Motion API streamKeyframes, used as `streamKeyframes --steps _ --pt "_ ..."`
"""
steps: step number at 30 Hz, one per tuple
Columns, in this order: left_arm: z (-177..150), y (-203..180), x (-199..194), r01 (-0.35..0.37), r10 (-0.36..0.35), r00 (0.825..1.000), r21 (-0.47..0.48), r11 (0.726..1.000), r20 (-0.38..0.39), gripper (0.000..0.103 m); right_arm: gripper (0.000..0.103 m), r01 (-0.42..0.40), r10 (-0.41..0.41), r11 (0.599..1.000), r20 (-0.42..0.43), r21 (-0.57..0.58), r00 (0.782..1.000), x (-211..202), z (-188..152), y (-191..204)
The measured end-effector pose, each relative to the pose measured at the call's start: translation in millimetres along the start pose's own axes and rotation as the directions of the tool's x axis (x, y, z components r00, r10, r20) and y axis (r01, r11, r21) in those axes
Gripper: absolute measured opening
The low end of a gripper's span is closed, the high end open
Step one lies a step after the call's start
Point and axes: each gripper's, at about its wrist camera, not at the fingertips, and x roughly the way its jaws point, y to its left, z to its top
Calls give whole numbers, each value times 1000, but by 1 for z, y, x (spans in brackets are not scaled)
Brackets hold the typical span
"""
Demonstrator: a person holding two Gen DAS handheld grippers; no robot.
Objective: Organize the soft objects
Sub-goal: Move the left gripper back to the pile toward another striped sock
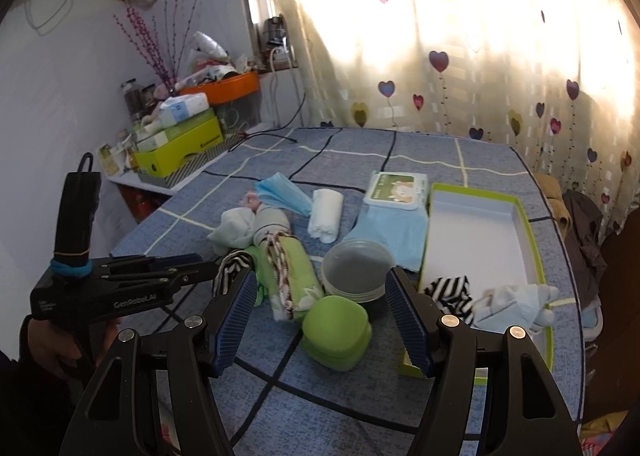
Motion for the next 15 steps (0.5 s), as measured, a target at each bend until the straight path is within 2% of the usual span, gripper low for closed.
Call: streamKeyframes --steps 15 --pt "0 20 52 -25 20 995 -56 998 -100 33 67 -32 28 997 -67 -65 997 33 7 15"
